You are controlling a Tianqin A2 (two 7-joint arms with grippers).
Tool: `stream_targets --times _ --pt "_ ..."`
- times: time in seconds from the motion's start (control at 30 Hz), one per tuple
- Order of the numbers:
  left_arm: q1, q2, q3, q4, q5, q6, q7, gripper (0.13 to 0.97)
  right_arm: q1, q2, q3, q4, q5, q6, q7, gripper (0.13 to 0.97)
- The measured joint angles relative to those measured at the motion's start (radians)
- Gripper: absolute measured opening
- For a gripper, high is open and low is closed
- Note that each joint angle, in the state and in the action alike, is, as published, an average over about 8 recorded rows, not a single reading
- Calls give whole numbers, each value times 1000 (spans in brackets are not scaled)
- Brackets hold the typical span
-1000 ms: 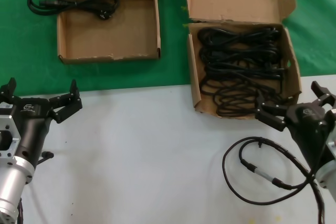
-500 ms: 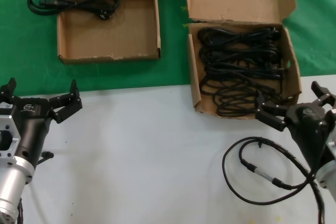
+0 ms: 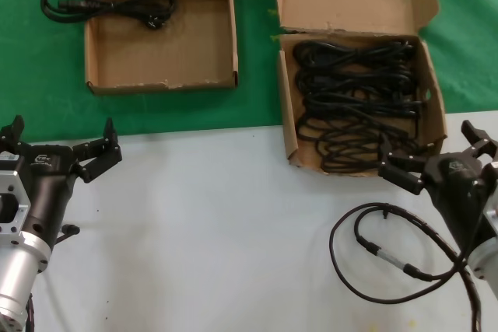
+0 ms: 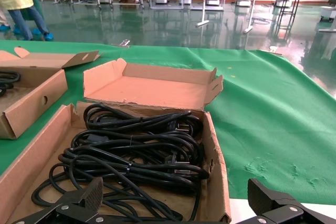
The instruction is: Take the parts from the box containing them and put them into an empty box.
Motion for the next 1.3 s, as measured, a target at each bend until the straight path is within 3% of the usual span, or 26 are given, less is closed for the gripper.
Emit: stream_targets --times 1.3 --pt "0 0 0 0 0 0 0 966 0 0 0 0 0 0 0 966"
